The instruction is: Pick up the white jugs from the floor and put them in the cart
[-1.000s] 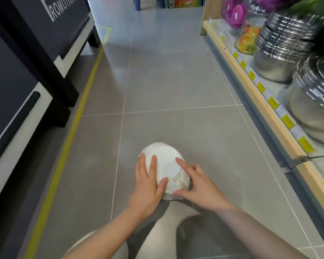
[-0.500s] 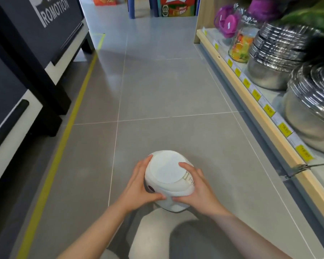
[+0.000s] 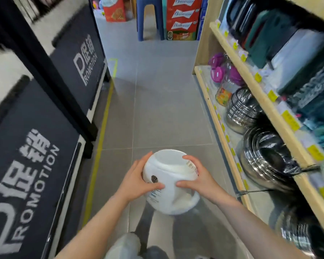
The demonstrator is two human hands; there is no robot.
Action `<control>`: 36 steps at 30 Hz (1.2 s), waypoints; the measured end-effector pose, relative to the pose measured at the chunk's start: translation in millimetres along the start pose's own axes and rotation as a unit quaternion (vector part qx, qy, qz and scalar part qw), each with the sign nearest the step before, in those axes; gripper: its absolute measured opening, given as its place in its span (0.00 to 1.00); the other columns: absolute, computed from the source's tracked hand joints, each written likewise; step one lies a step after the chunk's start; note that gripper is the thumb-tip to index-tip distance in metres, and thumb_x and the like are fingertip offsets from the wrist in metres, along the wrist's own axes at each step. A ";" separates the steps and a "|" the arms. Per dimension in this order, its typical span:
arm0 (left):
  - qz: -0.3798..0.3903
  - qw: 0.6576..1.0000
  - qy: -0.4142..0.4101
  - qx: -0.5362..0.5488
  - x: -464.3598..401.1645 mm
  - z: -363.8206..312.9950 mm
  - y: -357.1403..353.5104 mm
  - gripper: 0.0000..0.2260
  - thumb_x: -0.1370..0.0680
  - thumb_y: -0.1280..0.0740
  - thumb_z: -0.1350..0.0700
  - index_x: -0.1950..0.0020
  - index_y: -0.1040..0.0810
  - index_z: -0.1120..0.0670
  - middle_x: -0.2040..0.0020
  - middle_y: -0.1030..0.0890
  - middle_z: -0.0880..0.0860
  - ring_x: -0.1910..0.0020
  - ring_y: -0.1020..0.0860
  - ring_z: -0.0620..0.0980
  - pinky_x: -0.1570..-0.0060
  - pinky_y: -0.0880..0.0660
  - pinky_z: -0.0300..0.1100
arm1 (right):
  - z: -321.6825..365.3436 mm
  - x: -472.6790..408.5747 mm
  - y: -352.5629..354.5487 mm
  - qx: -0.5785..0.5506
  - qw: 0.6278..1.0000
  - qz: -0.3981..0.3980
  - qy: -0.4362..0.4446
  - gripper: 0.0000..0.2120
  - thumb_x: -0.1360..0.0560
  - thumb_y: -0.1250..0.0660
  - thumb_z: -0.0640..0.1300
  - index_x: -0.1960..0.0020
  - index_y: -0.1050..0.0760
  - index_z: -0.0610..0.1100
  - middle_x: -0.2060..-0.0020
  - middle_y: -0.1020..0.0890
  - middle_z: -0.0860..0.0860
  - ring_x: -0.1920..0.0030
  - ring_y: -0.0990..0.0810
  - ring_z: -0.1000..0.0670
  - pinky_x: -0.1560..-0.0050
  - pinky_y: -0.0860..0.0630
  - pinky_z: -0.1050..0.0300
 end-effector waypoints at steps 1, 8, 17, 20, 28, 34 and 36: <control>0.008 0.999 0.020 0.036 12.1 -24.6 14.0 0.46 0.47 0.24 0.33 0.35 0.45 0.27 0.35 0.30 0.38 0.36 0.34 0.35 0.33 0.36 0.43 | 31.9 13.2 4.8 -0.003 1.000 0.000 -0.007 0.35 0.48 0.21 0.49 0.44 0.30 0.58 0.47 0.23 0.56 0.48 0.24 0.56 0.44 0.26 0.60; -0.018 0.986 0.069 0.150 97.8 -176.7 90.8 0.47 0.46 0.23 0.38 0.31 0.41 0.36 0.40 0.28 0.32 0.39 0.27 0.40 0.36 0.31 0.46 | 197.5 103.5 22.7 -0.019 0.999 0.026 -0.021 0.30 0.45 0.24 0.44 0.45 0.30 0.58 0.48 0.23 0.51 0.50 0.23 0.54 0.49 0.24 0.64; -0.164 0.965 0.115 0.168 239.3 -253.5 146.6 0.47 0.46 0.25 0.39 0.30 0.40 0.41 0.40 0.27 0.40 0.40 0.27 0.45 0.37 0.30 0.47 | 305.3 183.0 -17.5 0.039 0.982 0.181 0.024 0.36 0.42 0.26 0.46 0.37 0.34 0.54 0.46 0.24 0.54 0.49 0.24 0.58 0.55 0.25 0.71; -0.244 0.944 0.146 0.170 290.6 -253.2 142.7 0.46 0.46 0.25 0.37 0.32 0.41 0.39 0.39 0.28 0.41 0.40 0.28 0.45 0.37 0.31 0.46 | 308.3 199.4 -41.1 0.064 0.968 0.239 0.047 0.34 0.43 0.25 0.47 0.40 0.33 0.56 0.46 0.24 0.54 0.49 0.23 0.56 0.51 0.25 0.67; -0.425 0.847 0.212 0.238 453.0 -248.1 94.7 0.44 0.40 0.22 0.43 0.30 0.42 0.39 0.40 0.26 0.40 0.41 0.26 0.43 0.41 0.27 0.43 | 303.5 282.9 -119.8 0.156 0.881 0.440 0.078 0.40 0.46 0.24 0.53 0.37 0.35 0.57 0.44 0.25 0.55 0.48 0.23 0.56 0.55 0.24 0.65; -0.532 0.768 0.270 0.232 592.3 -251.6 55.9 0.46 0.42 0.23 0.41 0.29 0.42 0.40 0.40 0.27 0.39 0.41 0.26 0.45 0.43 0.28 0.42 | 286.5 387.6 -189.4 0.182 0.801 0.564 0.088 0.39 0.43 0.24 0.47 0.36 0.35 0.54 0.44 0.25 0.53 0.49 0.23 0.56 0.61 0.26 0.69; -0.562 0.741 0.291 0.223 641.6 -253.9 40.2 0.47 0.42 0.23 0.41 0.29 0.43 0.40 0.40 0.27 0.40 0.41 0.26 0.46 0.44 0.29 0.42 | 278.0 427.3 -212.1 0.194 0.772 0.597 0.097 0.36 0.39 0.23 0.45 0.35 0.36 0.54 0.44 0.26 0.54 0.48 0.24 0.56 0.59 0.26 0.67</control>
Point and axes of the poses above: each hand's wrist, its own x-axis away from the middle knuckle, its own y-axis out of the back of the hand, z = x × y, the point moved 4 cm from there along -x, towards the middle knuckle
